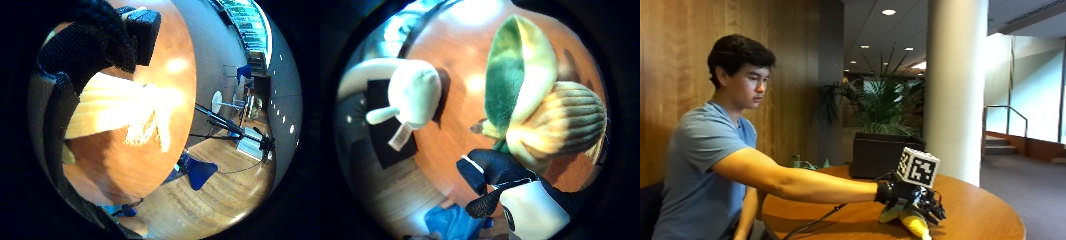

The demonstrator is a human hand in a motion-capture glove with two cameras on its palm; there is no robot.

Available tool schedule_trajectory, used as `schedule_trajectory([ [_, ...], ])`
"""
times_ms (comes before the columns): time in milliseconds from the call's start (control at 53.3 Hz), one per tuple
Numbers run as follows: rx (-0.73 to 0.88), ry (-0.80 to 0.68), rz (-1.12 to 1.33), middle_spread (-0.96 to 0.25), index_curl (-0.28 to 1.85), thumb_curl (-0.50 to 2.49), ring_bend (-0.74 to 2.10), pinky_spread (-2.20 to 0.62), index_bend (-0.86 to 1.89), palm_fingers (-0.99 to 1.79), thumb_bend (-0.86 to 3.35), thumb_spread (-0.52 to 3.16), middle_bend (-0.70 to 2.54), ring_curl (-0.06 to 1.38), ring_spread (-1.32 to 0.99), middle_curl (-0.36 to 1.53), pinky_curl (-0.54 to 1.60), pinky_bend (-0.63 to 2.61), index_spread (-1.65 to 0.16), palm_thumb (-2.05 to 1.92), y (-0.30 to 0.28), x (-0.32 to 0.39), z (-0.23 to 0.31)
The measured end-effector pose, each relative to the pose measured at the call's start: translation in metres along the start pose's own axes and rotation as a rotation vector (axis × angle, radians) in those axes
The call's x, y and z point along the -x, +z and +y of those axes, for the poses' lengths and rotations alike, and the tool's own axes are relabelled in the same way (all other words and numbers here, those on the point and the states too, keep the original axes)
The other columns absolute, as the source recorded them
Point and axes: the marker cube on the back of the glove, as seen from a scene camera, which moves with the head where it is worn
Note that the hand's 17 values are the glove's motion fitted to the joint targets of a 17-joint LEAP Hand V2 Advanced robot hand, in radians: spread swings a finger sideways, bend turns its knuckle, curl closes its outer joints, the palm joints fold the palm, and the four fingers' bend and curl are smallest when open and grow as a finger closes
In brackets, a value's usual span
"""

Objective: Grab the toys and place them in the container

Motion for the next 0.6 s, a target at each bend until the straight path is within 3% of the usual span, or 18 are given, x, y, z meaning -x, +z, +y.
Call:
schedule_trajectory([
  [244,-0.008,-0.010,-0.025,-0.09,0.22,0.24,0.50,0.06,0.13,0.03,-0.06,0.92,0.23,0.30,-0.06,0.35,0.29,0.95,-0.32,-0.06,0.029,0.002,0.000],
  [375,-0.102,0.032,-0.008,-0.21,0.26,0.24,0.86,-0.01,0.21,0.53,-0.08,0.87,0.52,0.39,-0.28,0.46,0.20,0.69,-0.34,-0.09,0.025,-0.003,0.009],
  [394,-0.116,0.040,-0.002,-0.23,0.27,0.24,0.97,-0.08,0.24,0.75,-0.07,0.88,0.63,0.43,-0.32,0.50,0.21,0.67,-0.34,-0.07,0.020,-0.003,0.010],
  [450,-0.169,0.057,0.013,-0.26,0.26,0.24,1.06,-0.18,0.22,0.91,-0.06,0.91,0.72,0.45,-0.35,0.54,0.20,0.67,-0.34,-0.05,0.000,-0.002,0.017],
  [469,-0.187,0.059,0.014,-0.27,0.29,0.24,1.12,-0.22,0.27,1.08,-0.05,0.91,0.76,0.48,-0.36,0.57,0.23,0.71,-0.34,-0.05,-0.007,-0.002,0.020],
  [600,-0.279,0.034,0.059,-0.30,0.36,0.24,1.23,-0.33,0.30,1.13,-0.06,0.93,0.87,0.57,-0.38,0.66,0.32,0.81,-0.34,-0.06,-0.056,-0.005,0.040],
])
